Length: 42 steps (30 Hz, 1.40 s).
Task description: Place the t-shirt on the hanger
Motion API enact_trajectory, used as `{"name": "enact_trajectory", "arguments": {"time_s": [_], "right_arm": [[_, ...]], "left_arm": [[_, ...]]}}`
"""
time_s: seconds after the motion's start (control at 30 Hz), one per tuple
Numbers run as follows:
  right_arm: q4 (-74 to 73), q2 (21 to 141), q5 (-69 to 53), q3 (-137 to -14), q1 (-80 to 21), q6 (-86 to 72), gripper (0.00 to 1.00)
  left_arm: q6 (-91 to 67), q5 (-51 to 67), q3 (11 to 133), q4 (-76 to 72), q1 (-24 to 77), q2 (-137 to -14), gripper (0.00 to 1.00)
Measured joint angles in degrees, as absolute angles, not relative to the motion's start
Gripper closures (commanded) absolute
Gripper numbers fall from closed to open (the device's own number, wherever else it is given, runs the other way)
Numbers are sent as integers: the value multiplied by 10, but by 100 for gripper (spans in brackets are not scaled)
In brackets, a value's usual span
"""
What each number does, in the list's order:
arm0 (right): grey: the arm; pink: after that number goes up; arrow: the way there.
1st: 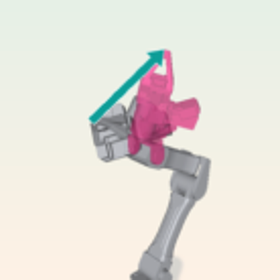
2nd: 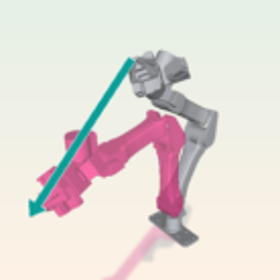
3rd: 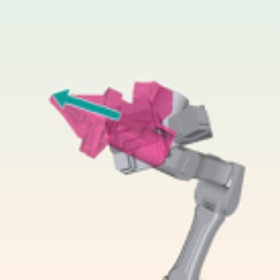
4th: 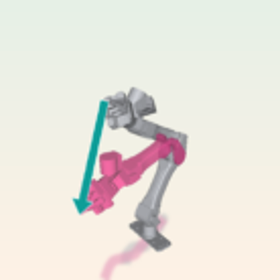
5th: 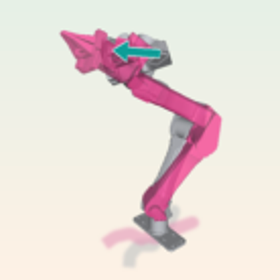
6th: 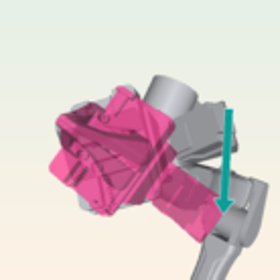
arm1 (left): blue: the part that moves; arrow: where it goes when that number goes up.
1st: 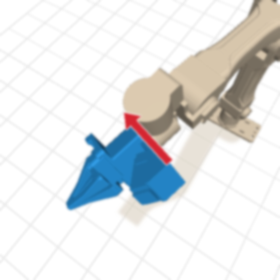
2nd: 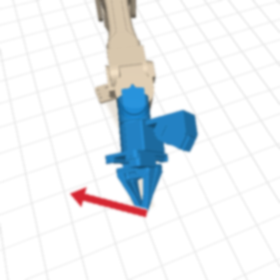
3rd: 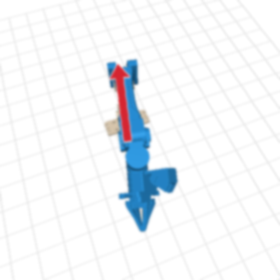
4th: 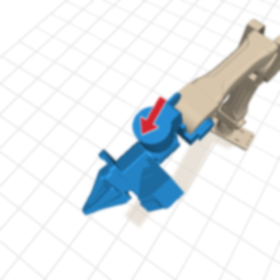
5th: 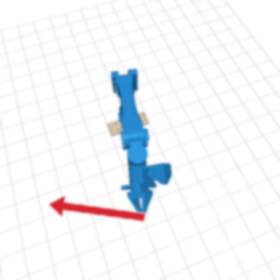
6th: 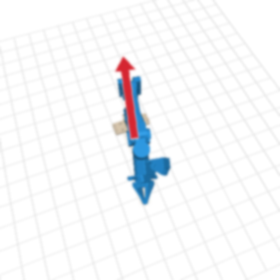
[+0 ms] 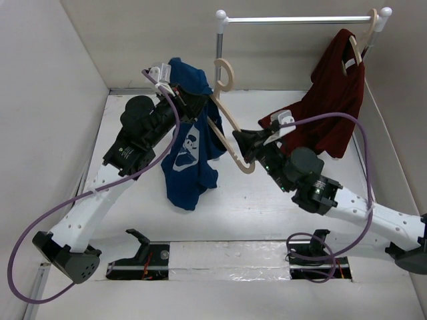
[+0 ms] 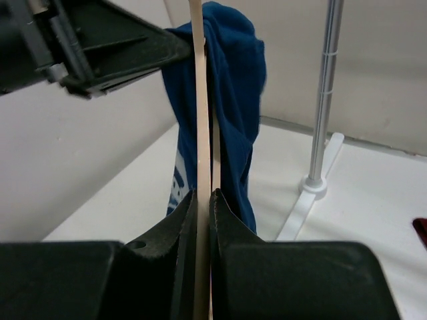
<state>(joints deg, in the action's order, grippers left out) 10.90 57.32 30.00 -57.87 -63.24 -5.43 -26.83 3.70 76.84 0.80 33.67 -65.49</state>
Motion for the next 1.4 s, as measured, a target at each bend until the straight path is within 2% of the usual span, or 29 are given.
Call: {"name": "enact_trajectory", "arguments": {"time_s": [0.3,0.47,0.5,0.53,0.57,0.63,0.7,0.83,0.93,1.1,1.17,1.2,1.23,1.27,1.4], "right_arm": [[190,675,116,-586,-483,-134,100],[238,706,63,-586,-461,-157,100],[246,708,57,-586,-461,-161,100],[255,709,54,-584,-461,-164,100],[268,708,53,-580,-461,-168,100],[299,708,55,-569,-461,-176,100],[329,703,60,-546,-461,-183,100],[372,694,76,-504,-461,-196,100],[389,688,85,-488,-462,-199,100],[399,675,90,-475,-462,-203,100],[399,669,91,-474,-462,-203,100],[399,666,91,-473,-463,-203,100],[399,663,91,-472,-463,-202,100],[399,658,91,-470,-465,-202,100],[399,648,91,-470,-468,-200,100]], "left_arm": [[-278,139,765,-25,336,-660,100],[-280,156,765,-19,333,-682,100],[-279,156,765,-15,333,-684,94],[-278,156,765,-12,333,-685,84],[-277,157,766,-8,333,-685,64],[-272,164,771,1,335,-685,50],[-270,165,782,14,337,-685,43],[-258,156,815,44,337,-683,40],[-253,125,841,57,338,-673,45],[-261,36,863,43,338,-632,100],[-267,3,863,34,338,-620,100],[-271,-10,863,29,336,-619,98],[-275,-17,863,26,332,-619,80],[-278,-25,863,24,325,-623,66],[-303,-25,876,20,298,-668,33]]}}
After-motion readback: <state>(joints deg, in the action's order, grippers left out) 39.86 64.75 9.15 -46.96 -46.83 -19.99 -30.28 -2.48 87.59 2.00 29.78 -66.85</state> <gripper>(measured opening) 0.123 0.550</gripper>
